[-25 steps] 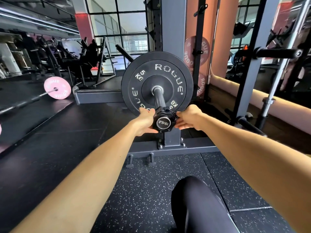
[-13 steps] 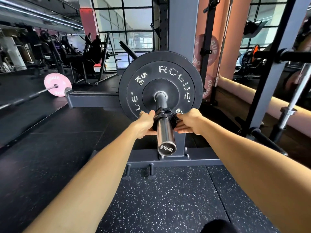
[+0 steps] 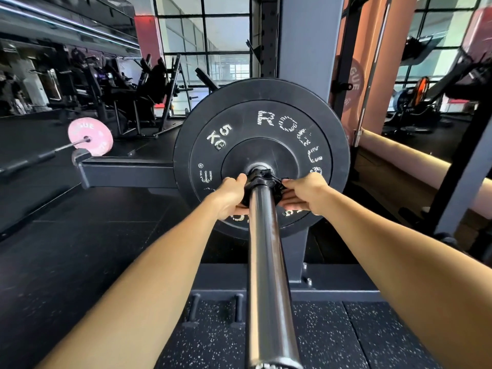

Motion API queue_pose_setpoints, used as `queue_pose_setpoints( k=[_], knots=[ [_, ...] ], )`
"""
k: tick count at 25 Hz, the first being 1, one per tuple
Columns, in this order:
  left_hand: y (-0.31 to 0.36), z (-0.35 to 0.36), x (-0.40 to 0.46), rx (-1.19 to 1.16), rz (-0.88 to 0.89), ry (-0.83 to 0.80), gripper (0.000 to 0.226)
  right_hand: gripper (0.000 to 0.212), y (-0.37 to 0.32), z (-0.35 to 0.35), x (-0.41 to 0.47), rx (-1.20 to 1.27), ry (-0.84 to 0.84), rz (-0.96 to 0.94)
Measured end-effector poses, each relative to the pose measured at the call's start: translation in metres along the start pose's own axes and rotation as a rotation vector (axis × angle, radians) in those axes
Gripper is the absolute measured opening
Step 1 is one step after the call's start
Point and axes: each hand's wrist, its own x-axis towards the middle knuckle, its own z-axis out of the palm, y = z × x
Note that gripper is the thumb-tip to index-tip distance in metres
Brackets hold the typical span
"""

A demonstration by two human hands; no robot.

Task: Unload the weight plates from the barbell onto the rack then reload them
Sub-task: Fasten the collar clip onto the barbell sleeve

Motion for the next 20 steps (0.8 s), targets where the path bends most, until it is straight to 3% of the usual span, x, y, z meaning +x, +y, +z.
queue_pose_setpoints(
  k=[13,20],
  knots=[
    [0.007,0.010,0.065,0.112,0.049,0.164,0.032,0.021,-0.016,0.005,0.054,-0.105,0.093,-0.054],
    [0.005,0.010,0.063,-0.003,0.024,0.151,0.030,0.040,-0.045,0.011,0.042,-0.304,0.197,-0.369]
  ],
)
